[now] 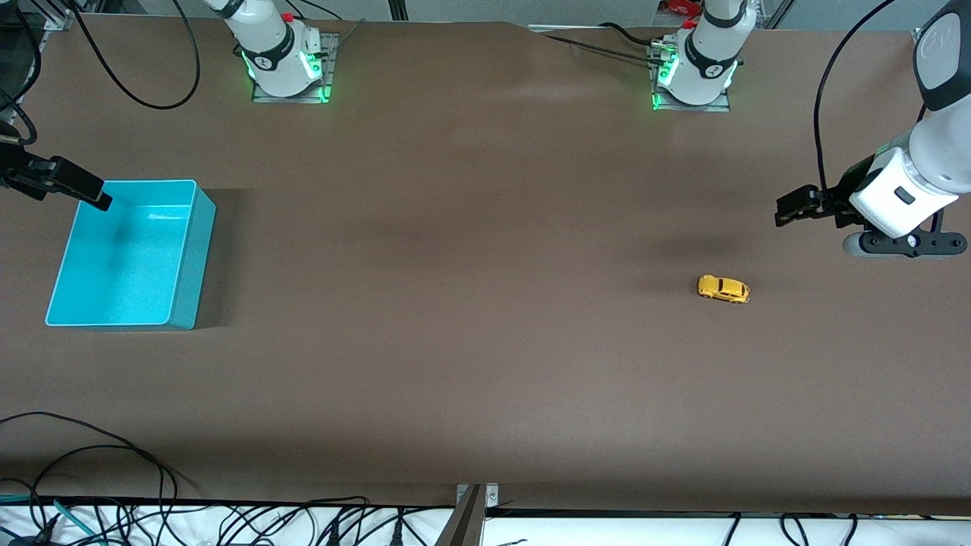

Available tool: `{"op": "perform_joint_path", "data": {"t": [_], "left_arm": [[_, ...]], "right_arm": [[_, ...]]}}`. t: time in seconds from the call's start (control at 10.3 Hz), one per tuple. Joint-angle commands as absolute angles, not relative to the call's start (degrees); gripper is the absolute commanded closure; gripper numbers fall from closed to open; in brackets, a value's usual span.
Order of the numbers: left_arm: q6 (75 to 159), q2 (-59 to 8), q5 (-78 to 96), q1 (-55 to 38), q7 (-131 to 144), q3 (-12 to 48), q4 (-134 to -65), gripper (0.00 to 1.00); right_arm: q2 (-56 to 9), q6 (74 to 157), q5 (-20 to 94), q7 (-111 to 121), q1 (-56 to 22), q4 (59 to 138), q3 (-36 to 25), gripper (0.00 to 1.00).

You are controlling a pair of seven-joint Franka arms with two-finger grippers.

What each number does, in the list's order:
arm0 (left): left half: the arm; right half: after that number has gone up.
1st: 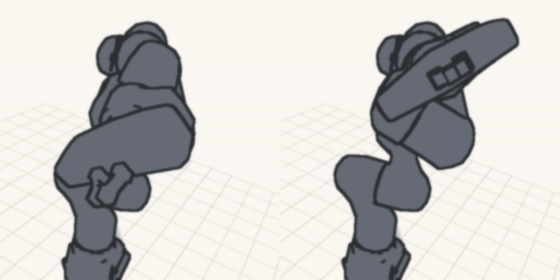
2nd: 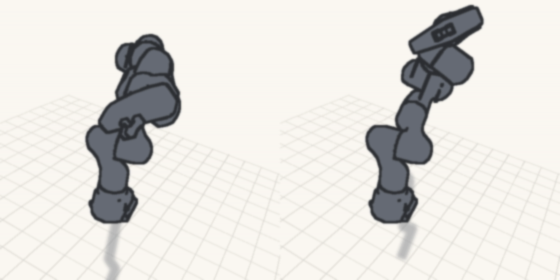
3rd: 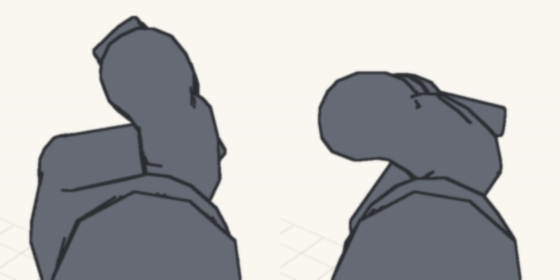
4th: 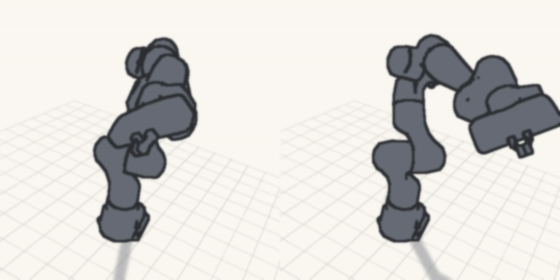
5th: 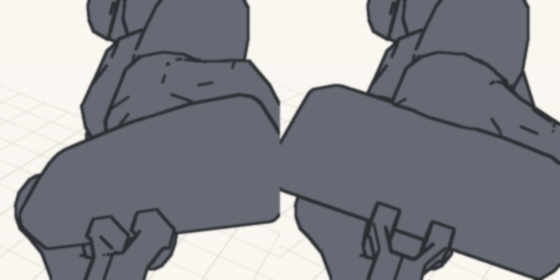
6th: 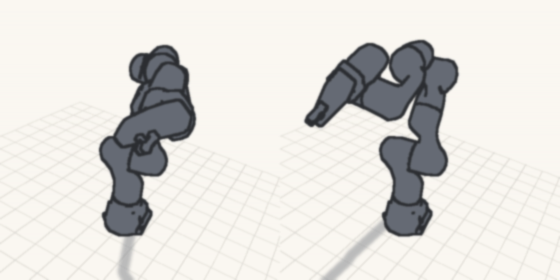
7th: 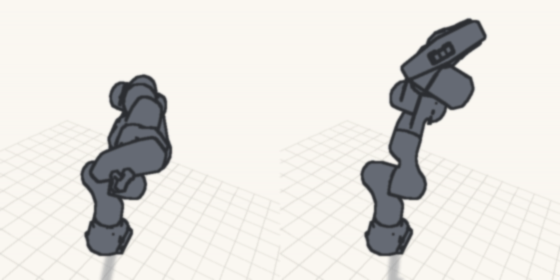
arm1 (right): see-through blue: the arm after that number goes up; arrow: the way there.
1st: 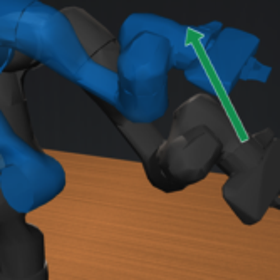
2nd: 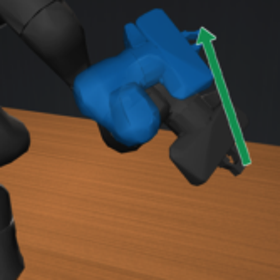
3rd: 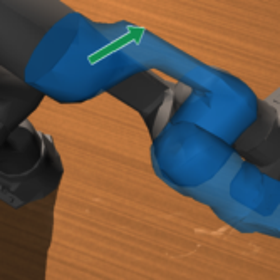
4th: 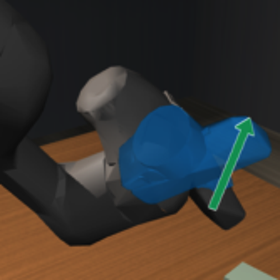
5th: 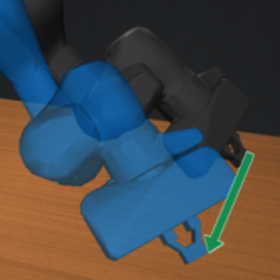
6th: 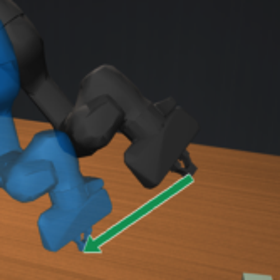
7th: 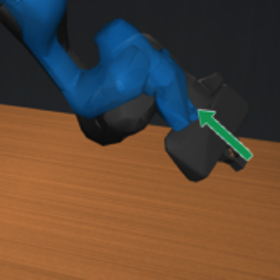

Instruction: Wind up and store yellow beetle car

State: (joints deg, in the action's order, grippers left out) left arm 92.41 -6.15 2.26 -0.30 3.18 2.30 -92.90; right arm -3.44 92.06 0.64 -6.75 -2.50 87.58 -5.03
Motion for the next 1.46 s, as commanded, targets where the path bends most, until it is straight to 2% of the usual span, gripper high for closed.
{"op": "perform_joint_path", "data": {"t": [0.0,0.39,0.78,1.36], "left_arm": [[91.93,-5.98,3.34,-0.26,2.11,1.93,-92.99,0.0],[92.19,-7.81,3.77,1.22,15.23,1.85,-93.52,0.0],[95.26,-13.43,4.13,3.42,37.91,1.85,-94.04,0.0],[119.49,-19.33,3.25,2.46,71.25,2.11,-108.43,0.0]], "right_arm": [[-3.6,91.85,1.67,-6.94,-2.29,86.48,-5.01,0.0],[-3.6,91.85,1.67,-6.94,-2.29,86.48,-5.01,0.0],[-3.6,91.85,1.58,-6.94,-2.29,86.48,-5.01,0.0],[-3.6,91.85,1.58,-6.94,-2.29,86.48,-5.01,0.0]]}}
